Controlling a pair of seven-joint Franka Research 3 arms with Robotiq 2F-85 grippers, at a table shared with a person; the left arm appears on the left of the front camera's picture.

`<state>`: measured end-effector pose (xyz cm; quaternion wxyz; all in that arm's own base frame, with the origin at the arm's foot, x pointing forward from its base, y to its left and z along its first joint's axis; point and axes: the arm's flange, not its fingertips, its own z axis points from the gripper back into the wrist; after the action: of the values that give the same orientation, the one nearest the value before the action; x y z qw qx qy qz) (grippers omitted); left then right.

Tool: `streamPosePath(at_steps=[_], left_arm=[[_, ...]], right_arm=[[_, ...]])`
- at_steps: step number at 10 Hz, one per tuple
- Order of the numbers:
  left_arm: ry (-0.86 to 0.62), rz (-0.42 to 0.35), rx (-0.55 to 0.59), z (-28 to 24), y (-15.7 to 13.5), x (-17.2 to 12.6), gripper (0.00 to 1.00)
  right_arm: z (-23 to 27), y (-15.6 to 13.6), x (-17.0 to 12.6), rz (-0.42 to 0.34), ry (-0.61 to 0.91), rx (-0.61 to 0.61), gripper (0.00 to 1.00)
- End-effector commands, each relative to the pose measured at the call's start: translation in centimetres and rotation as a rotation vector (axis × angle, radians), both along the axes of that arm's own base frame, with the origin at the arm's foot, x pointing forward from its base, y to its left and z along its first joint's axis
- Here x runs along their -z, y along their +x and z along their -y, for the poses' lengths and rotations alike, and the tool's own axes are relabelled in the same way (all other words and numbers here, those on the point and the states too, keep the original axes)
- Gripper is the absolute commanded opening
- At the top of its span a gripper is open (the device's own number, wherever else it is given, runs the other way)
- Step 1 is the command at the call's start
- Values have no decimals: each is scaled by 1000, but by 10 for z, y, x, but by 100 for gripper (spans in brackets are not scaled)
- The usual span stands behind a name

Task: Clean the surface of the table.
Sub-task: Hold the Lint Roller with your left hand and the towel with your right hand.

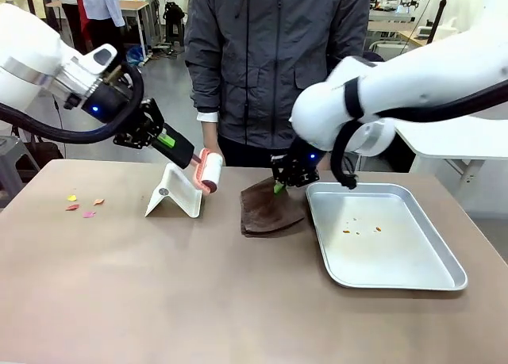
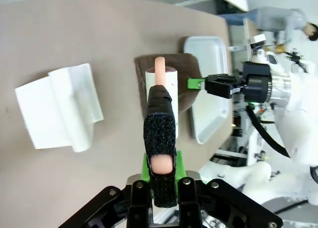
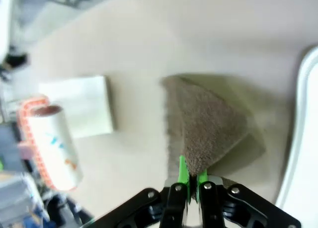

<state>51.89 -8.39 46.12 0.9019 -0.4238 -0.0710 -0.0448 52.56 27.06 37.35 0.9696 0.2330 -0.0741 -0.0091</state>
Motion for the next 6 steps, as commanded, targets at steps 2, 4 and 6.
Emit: streamPosePath(at_steps=[2,4,6], left_arm=[[-213,41,46,-65,-39,2,0],[-332,40,27,-122,-70,13,0],[-410,48,94,-168,-101,34,0]], right_arm=[[69,-73,-4,-43,462,-219,0],[110,-114,-13,-30,720,-212,0],[167,-151,-10,31,892,-154,0]])
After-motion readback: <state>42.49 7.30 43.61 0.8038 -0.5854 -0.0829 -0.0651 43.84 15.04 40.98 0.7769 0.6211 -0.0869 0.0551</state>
